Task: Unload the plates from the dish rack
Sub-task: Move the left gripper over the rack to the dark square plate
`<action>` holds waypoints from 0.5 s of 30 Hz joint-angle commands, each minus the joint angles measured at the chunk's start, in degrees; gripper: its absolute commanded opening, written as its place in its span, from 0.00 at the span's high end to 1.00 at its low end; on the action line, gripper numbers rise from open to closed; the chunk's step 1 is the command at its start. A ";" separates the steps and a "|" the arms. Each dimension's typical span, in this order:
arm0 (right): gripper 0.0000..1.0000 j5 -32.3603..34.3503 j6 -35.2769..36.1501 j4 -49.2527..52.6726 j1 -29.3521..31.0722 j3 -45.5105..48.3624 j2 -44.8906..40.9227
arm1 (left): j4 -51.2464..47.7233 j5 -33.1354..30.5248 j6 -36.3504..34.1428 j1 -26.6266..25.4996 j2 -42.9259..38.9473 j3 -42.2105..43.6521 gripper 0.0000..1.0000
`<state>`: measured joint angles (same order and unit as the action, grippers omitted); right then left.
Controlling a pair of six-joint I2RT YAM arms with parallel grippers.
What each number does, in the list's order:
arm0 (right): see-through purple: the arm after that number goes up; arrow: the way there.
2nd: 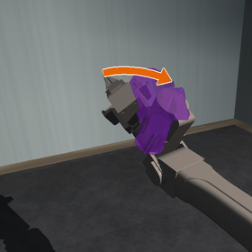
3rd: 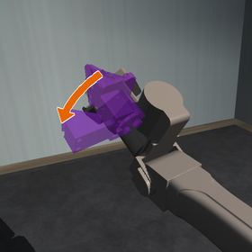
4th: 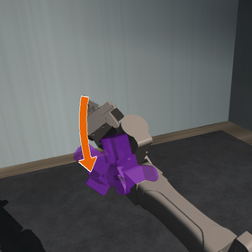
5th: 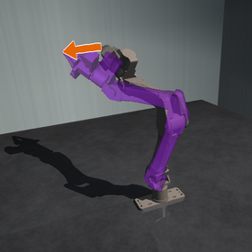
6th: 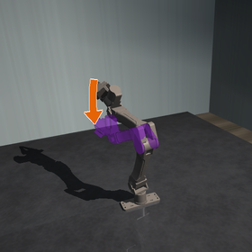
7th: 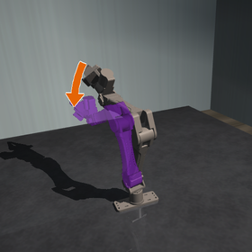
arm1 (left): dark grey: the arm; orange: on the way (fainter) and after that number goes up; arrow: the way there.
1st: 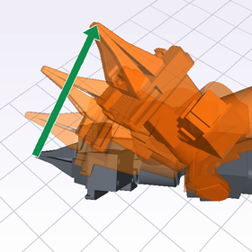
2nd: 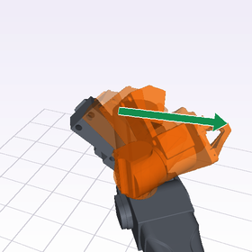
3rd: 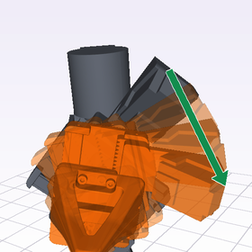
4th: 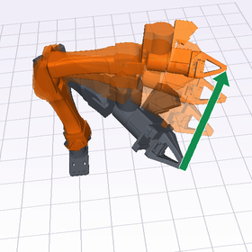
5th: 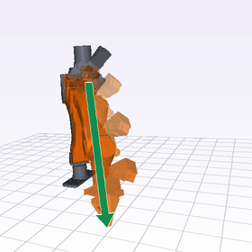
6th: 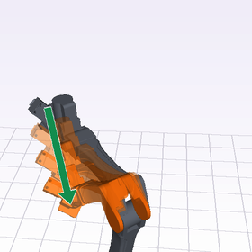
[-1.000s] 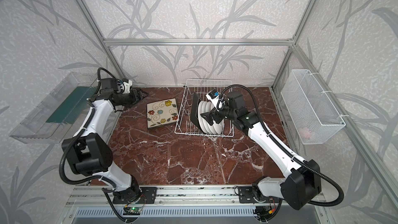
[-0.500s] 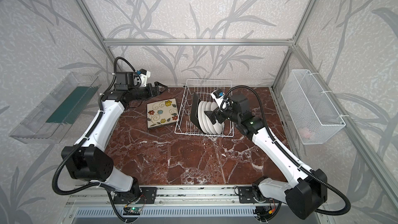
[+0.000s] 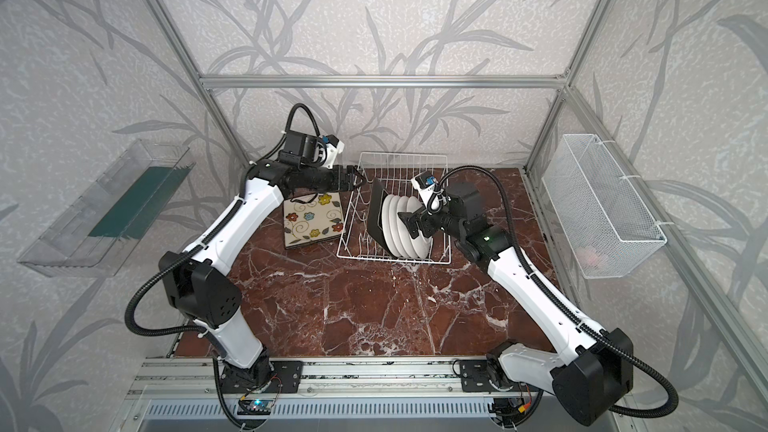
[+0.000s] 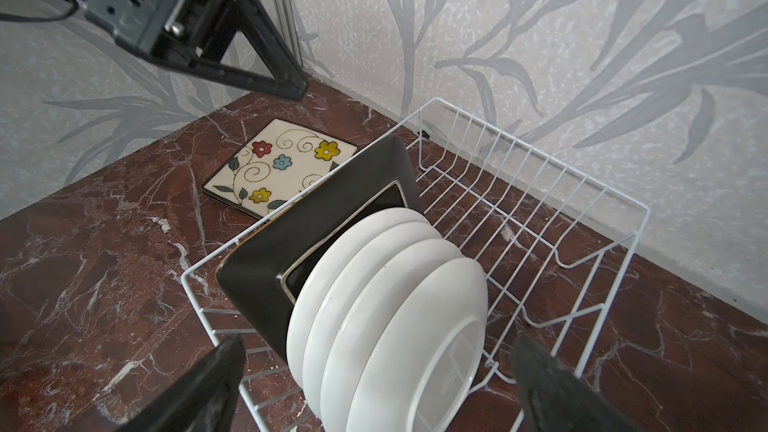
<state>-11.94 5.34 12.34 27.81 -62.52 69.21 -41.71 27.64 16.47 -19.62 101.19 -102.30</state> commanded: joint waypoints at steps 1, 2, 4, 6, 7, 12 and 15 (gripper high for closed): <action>0.01 0.87 -0.82 1.10 -0.04 0.03 -1.09 | -4.81 -4.18 -1.68 -2.04 1.68 -1.66 0.15; 0.01 0.87 -0.86 1.25 -0.04 0.08 -1.14 | -4.90 -4.67 -1.24 -2.60 2.30 -1.44 0.17; 0.01 0.87 -0.86 1.15 -0.09 0.32 -1.18 | -4.74 -5.13 -0.21 -3.66 3.26 -1.11 0.23; 0.01 0.87 -0.78 1.02 -0.08 0.42 -1.18 | -4.39 -5.21 0.77 -4.61 4.17 -0.61 0.29; 0.01 0.79 -0.70 1.11 -0.05 0.39 -1.11 | -4.34 -5.23 1.23 -4.92 4.58 -0.53 0.32; 0.01 0.91 -0.43 1.45 -0.04 0.19 -1.31 | -2.17 -4.94 3.66 -5.45 4.92 1.58 0.40; 0.01 1.04 -0.08 1.55 -0.15 0.25 -1.45 | -2.79 -4.67 3.00 -5.52 5.26 0.80 0.45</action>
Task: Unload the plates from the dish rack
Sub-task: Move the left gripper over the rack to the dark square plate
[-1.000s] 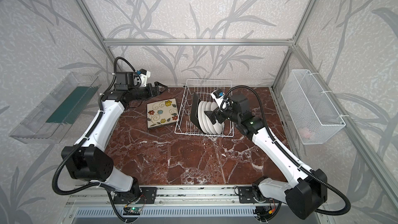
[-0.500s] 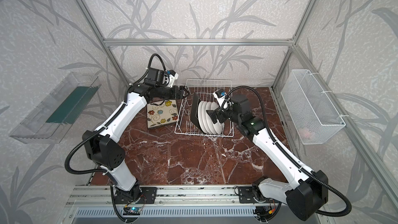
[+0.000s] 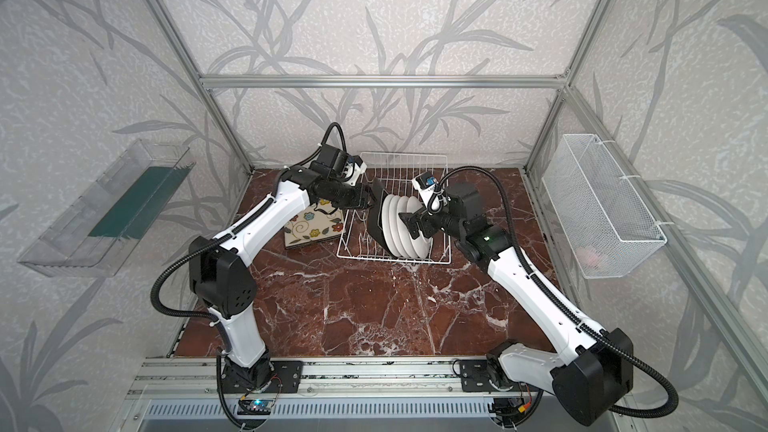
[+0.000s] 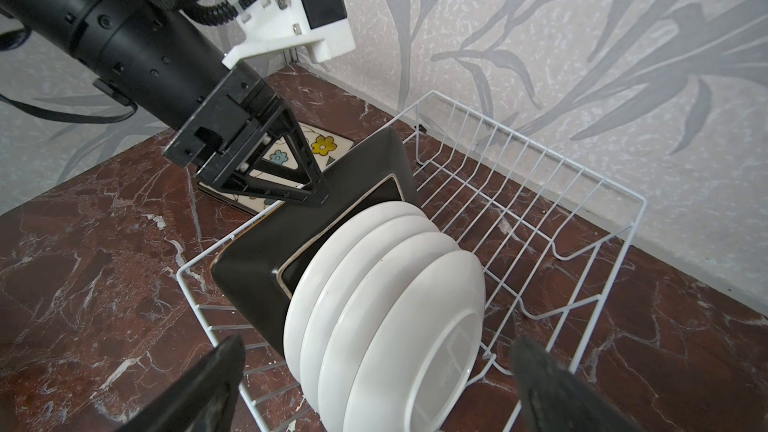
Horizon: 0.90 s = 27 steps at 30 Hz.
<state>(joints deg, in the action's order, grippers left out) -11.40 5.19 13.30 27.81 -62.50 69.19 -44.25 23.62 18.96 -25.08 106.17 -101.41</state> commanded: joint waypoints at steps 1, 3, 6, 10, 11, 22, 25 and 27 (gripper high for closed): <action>0.01 0.49 0.19 0.64 -0.13 0.23 -1.43 | -0.76 -0.36 0.31 -0.05 0.59 -0.71 0.46; 0.01 0.59 0.17 0.65 -0.13 0.31 -1.42 | -1.68 -0.13 -0.06 -0.03 1.23 -1.66 0.50; 0.01 0.63 -0.32 0.49 -0.17 0.49 -1.42 | -1.40 0.01 0.40 0.00 1.65 -1.48 0.56; 0.01 0.59 -0.44 0.50 -0.13 0.45 -1.59 | -0.67 0.73 1.14 -0.19 2.15 -0.81 0.56; 0.01 0.67 -0.37 0.50 -0.13 0.46 -1.60 | -0.67 0.65 1.17 -0.29 2.22 -0.71 0.56; 0.01 0.41 -0.49 0.32 -0.13 0.36 -1.18 | -0.52 0.60 2.00 -1.44 3.47 -0.19 0.58; 0.01 0.56 -0.42 0.50 -0.13 0.37 -1.16 | -0.83 -0.05 1.91 -1.75 3.70 -0.28 0.61; 0.01 0.67 -0.29 0.50 -0.13 0.36 -1.16 | -1.23 -0.67 1.70 -1.81 3.96 -0.28 0.63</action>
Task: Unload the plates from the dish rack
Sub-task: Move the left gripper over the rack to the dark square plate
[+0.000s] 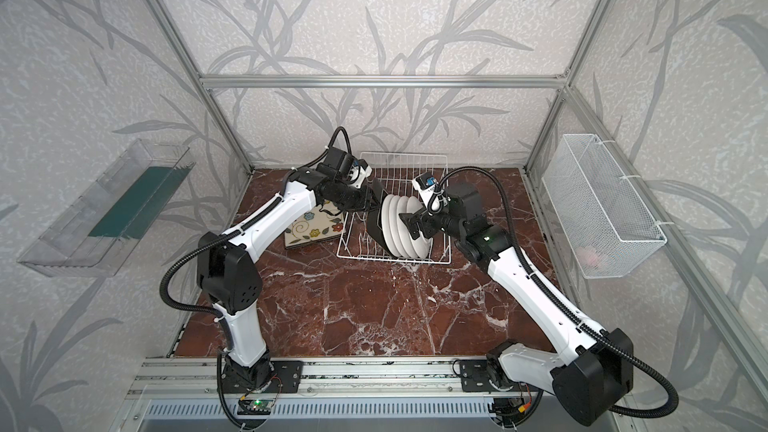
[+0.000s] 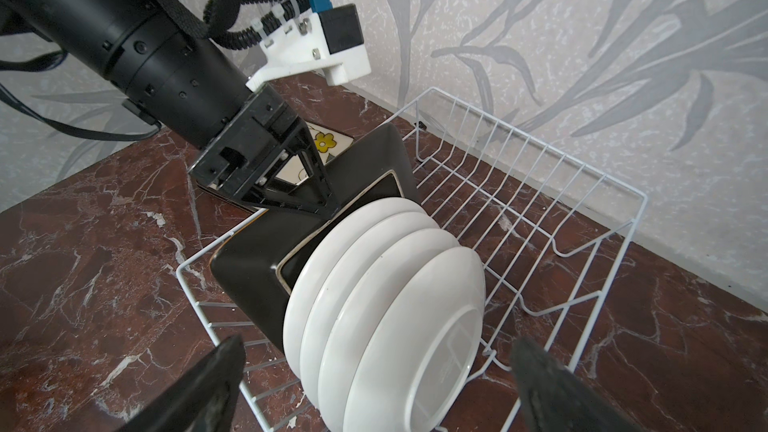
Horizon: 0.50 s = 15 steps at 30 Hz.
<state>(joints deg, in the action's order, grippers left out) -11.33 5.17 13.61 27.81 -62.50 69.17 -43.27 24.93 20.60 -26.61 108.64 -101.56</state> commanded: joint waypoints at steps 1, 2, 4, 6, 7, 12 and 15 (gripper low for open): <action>0.01 0.59 -0.25 0.19 -0.13 0.38 -1.14 | -2.36 -2.16 0.10 -0.27 1.60 -0.05 0.63; 0.01 0.61 -0.25 0.16 -0.13 0.41 -1.14 | -2.44 -2.08 0.05 -0.26 1.69 -0.04 0.65; 0.01 0.58 -0.20 0.19 -0.14 0.37 -1.05 | -2.44 -1.92 0.26 -0.26 1.79 0.20 0.67; 0.01 0.56 -0.25 0.19 -0.13 0.43 -0.97 | -2.34 -1.87 0.56 -0.35 1.86 0.31 0.72; 0.01 0.56 -0.25 0.19 -0.13 0.36 -0.96 | -2.26 -2.13 0.82 -0.29 1.92 0.41 0.73; 0.01 0.65 -0.25 0.10 -0.13 0.37 -0.96 | -1.39 -1.86 1.46 -0.29 2.34 1.17 0.76; 0.01 0.94 -0.08 0.02 -0.13 0.41 -1.13 | -1.25 -1.64 1.80 -0.37 2.45 1.27 0.76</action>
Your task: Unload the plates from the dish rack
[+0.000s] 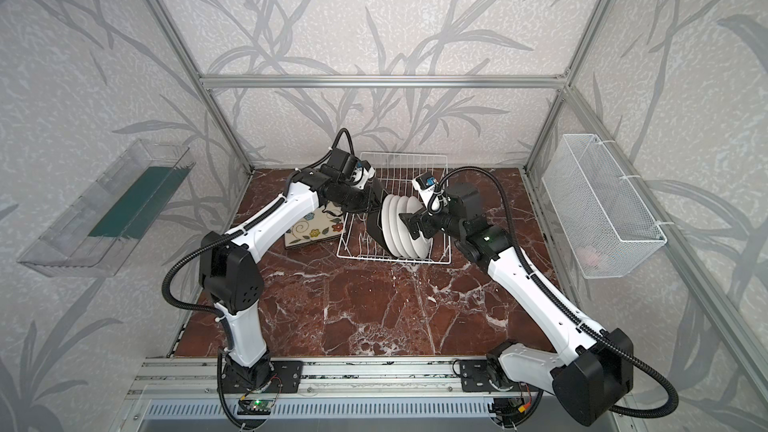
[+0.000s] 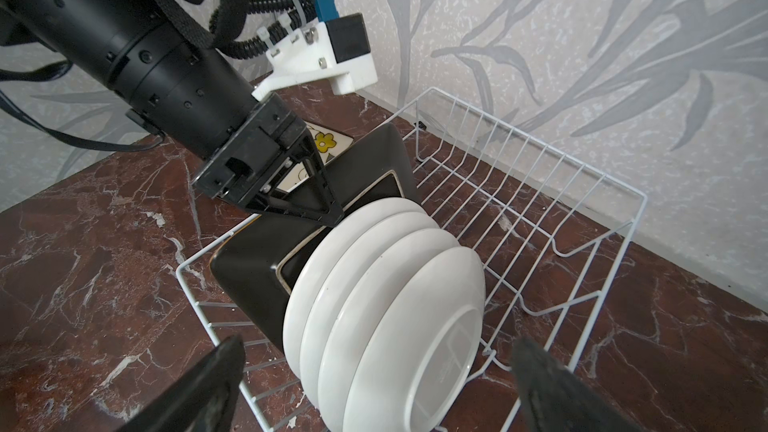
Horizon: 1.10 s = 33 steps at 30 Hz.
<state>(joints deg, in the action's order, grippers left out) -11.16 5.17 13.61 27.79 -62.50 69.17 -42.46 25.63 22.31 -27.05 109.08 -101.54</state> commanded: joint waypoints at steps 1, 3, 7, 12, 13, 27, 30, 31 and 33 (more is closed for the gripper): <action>0.01 0.78 0.01 0.02 -0.11 0.38 -1.14 | -2.00 -2.31 0.11 0.10 1.97 1.38 0.78; 0.01 0.75 0.11 0.00 -0.20 0.40 -1.14 | -1.54 -2.17 0.33 0.11 1.62 1.67 0.84; 0.01 0.70 -0.02 0.02 -0.15 0.45 -1.14 | -0.25 -1.97 1.34 0.13 0.59 2.81 0.91; 0.01 0.61 -0.29 -0.24 -0.23 0.47 -1.47 | 1.69 -1.83 3.17 0.14 -0.36 4.67 1.00; 0.01 0.67 -0.25 -0.22 -0.19 0.48 -1.49 | 1.84 -1.63 3.40 0.07 -0.46 4.91 1.00; 0.01 0.91 0.19 -0.25 -0.19 0.47 -1.40 | 8.96 -1.42 8.74 0.23 -4.76 9.51 1.00; 0.01 0.94 0.37 -0.25 -0.20 0.58 -1.40 | 10.99 -1.50 10.06 0.32 -6.21 11.60 1.00; 0.01 0.96 0.37 -0.24 -0.19 0.45 -1.40 | 11.90 -1.02 10.65 0.33 -6.53 12.33 1.00; 0.01 0.87 0.28 -0.25 -0.19 0.45 -1.32 | 13.57 -0.41 11.99 0.22 -7.23 13.54 1.00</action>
<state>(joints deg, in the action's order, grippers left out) -10.90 5.21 13.61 27.75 -62.50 69.17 -28.99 28.32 34.39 -26.83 103.55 -90.37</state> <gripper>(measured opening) 0.991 0.111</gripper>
